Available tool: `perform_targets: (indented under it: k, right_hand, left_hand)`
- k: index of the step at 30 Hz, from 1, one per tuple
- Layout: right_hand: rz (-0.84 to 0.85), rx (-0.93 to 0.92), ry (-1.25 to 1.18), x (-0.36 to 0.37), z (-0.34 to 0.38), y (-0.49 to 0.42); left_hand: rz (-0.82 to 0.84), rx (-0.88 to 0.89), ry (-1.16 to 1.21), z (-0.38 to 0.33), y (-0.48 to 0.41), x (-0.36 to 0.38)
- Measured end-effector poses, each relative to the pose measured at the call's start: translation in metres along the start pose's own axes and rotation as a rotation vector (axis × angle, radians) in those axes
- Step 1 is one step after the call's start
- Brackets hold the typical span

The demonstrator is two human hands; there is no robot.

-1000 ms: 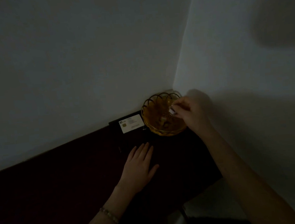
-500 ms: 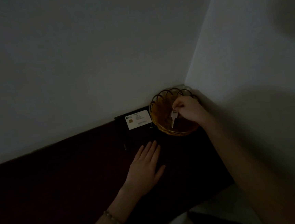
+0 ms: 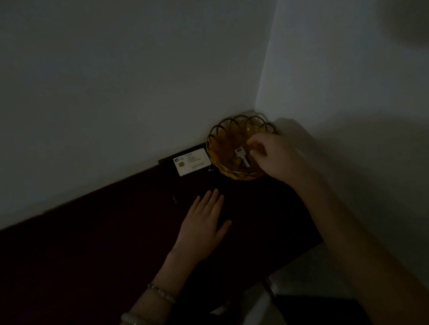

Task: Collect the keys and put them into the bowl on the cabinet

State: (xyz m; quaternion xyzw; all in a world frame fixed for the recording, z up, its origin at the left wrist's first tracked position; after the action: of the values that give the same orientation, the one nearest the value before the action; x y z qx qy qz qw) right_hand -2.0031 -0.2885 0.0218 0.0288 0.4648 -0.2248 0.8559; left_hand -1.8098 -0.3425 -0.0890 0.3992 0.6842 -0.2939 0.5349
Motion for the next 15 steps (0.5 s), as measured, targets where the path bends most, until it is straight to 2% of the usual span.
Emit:
perform_targets:
  k: [5,8,15]
  right_hand:
    - [-0.088,-0.009,0.033,-0.015,0.027,0.063]
    - [-0.132,-0.006,0.068,-0.021,0.046,0.105]
    - [-0.218,0.007,0.108,-0.027,0.090,0.200]
  left_hand:
    - [0.006,-0.076,0.032,-0.007,0.000,-0.022]
    - [-0.113,-0.082,0.025,-0.019,0.017,-0.045]
    - [-0.404,0.047,0.041,-0.068,0.097,-0.095]
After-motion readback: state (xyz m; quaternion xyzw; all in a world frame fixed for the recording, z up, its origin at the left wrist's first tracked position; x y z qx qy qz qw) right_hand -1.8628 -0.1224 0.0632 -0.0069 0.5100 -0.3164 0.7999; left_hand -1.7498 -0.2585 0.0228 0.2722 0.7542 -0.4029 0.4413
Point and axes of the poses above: each hand's wrist, its own y-axis away from the middle knuckle, its own x-axis out of the palm, z = x × y, the point moved 2 cm from there along -y, towards the middle knuckle, and after that the axes turned 9 degrees about -x, right-handed, at the moved point
